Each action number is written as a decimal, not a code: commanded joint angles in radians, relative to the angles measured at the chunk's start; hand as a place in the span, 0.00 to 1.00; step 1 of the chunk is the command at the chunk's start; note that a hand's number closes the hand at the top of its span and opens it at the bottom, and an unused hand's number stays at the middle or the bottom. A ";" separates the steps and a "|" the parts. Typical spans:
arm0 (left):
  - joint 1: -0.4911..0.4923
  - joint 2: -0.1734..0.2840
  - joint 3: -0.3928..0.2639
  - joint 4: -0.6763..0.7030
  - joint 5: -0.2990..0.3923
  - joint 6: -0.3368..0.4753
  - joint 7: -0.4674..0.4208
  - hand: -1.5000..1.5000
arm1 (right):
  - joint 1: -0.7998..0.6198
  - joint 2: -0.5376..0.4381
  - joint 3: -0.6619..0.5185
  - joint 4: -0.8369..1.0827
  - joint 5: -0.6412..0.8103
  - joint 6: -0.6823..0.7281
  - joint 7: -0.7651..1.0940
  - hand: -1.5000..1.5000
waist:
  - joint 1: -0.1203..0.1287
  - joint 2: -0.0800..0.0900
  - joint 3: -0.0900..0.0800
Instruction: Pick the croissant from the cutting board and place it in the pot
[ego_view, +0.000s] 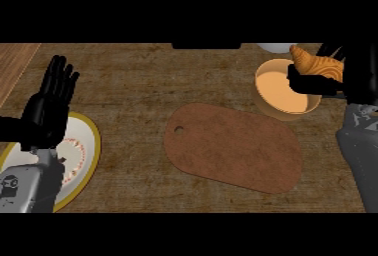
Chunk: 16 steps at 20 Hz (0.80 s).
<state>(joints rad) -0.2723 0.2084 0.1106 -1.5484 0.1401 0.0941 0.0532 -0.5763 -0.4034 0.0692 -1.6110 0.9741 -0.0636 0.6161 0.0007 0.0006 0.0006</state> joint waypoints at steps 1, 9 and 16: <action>-0.001 -0.026 -0.019 0.025 -0.017 -0.002 -0.033 0.50 | -0.065 0.020 -0.053 0.219 -0.005 -0.099 -0.126 1.00 | 0.010 0.003 0.000; 0.060 -0.048 -0.048 -0.101 -0.037 0.022 0.038 0.50 | -0.112 -0.019 -0.139 0.504 -0.018 -0.180 -0.322 1.00 | 0.014 0.001 0.000; 0.025 -0.040 -0.030 -0.046 -0.024 0.006 0.021 0.50 | -0.112 0.013 -0.246 0.694 -0.207 -0.070 -0.391 0.00 | 0.014 0.005 0.001</action>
<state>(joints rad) -0.2489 0.1727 0.0848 -1.5850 0.1122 0.1035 0.0648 -0.6935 -0.4068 -0.1159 -1.0110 0.8600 -0.1703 0.2689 0.0150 0.0041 0.0005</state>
